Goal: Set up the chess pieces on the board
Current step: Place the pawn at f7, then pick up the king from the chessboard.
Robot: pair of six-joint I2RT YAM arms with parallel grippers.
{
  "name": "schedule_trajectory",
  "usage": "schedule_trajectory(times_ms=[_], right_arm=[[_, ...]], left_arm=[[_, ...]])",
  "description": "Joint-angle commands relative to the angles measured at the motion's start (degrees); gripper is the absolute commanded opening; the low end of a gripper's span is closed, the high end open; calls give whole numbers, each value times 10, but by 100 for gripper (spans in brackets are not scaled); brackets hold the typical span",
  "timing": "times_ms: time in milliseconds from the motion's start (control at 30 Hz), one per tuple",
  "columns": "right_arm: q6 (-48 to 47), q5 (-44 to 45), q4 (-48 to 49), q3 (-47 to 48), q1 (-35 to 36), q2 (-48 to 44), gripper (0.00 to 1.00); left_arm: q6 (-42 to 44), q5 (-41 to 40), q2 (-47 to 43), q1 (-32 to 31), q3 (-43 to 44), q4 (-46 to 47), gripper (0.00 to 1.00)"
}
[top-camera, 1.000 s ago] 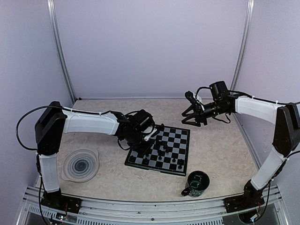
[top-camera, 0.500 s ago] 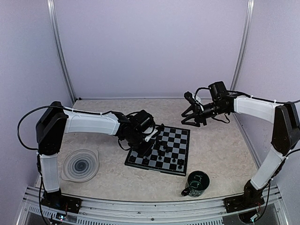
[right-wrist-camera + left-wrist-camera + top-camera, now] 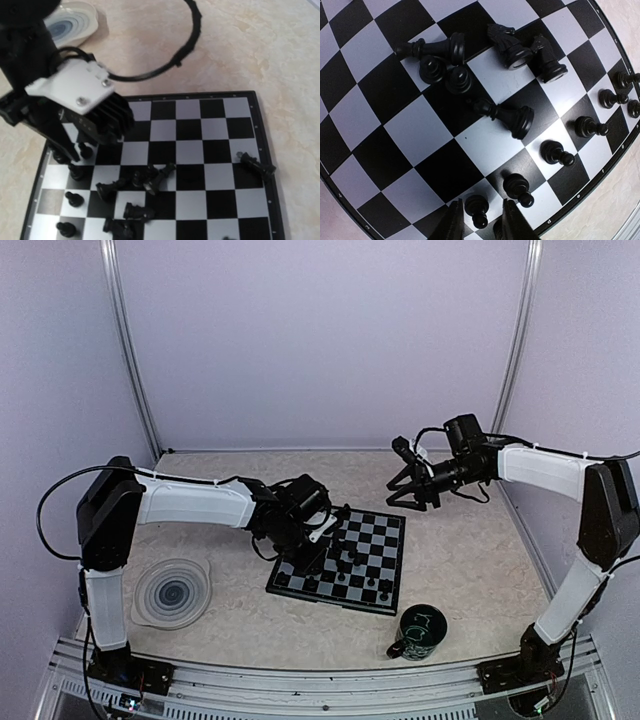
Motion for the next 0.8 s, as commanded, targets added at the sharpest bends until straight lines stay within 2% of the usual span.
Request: schedule_trajectory(times_ms=[0,167,333,433,567,667,767], right_arm=[[-36,31,-22,25,3,18,52],[-128,116,-50,65,22,66,50],[-168,176,-76,145,39,151,50],[-172,189,-99,213,45,219,50],[-181,199,-141,311,54,305,52],[-188,215,-158,367,64,350,54],[-195,222,-165,408,74,380,56]], left_arm=[[10,-15,-41,4,34,-17,35],[8,-7,-100,31,51,22,51],[-11,19,-135,75,42,97,63],[-34,25,-153,109,14,165,64],[-86,62,-182,150,-93,306,64],[-97,102,-191,168,-114,313,63],[-77,93,-196,167,-123,301,63]])
